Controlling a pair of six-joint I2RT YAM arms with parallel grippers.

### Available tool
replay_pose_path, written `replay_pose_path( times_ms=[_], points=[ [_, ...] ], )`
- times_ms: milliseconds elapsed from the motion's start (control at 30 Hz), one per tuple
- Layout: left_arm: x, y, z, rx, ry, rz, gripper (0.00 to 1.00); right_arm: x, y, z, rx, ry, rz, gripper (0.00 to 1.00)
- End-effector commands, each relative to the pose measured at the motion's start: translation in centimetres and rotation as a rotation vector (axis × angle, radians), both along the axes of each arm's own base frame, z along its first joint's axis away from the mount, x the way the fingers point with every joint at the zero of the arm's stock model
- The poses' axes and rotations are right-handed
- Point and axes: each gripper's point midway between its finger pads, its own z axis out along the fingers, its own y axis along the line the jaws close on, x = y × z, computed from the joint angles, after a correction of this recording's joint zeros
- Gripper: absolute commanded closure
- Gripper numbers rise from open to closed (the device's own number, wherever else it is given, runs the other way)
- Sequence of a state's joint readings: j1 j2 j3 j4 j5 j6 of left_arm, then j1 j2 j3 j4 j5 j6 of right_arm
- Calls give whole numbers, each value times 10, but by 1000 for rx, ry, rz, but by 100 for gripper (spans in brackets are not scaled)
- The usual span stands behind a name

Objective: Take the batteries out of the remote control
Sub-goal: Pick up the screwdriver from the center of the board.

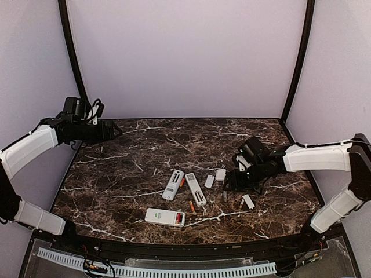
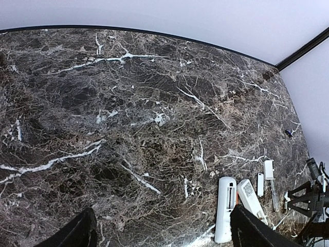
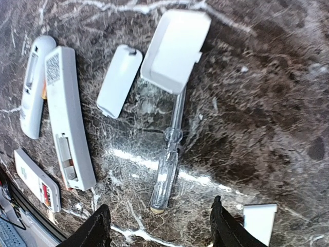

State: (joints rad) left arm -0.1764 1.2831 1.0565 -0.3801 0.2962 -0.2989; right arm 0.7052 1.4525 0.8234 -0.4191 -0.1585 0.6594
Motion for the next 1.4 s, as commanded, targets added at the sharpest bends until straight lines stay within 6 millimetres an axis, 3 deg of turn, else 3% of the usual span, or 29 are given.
replay_pose_path(
  times_ms=[0, 133, 667, 767, 1067, 1367],
  points=[
    [-3, 2, -7, 4, 13, 1, 11, 1, 17, -13, -59, 32, -33, 38],
    [-5, 0, -10, -7, 25, -5, 11, 1, 25, -19, -93, 52, -30, 44],
    [-6, 1, -10, -11, 34, 1, 11, 1, 25, -43, -224, 88, -41, 65],
    [-7, 0, -11, -13, 41, -2, 11, 2, 14, -46, -278, 80, -59, 73],
    [-7, -8, -10, -42, 41, -39, 12, 4, -6, -56, -368, 73, -74, 82],
    [-7, -9, -13, -44, 47, -44, 12, 11, -27, -56, -365, 70, -118, 95]
  ],
)
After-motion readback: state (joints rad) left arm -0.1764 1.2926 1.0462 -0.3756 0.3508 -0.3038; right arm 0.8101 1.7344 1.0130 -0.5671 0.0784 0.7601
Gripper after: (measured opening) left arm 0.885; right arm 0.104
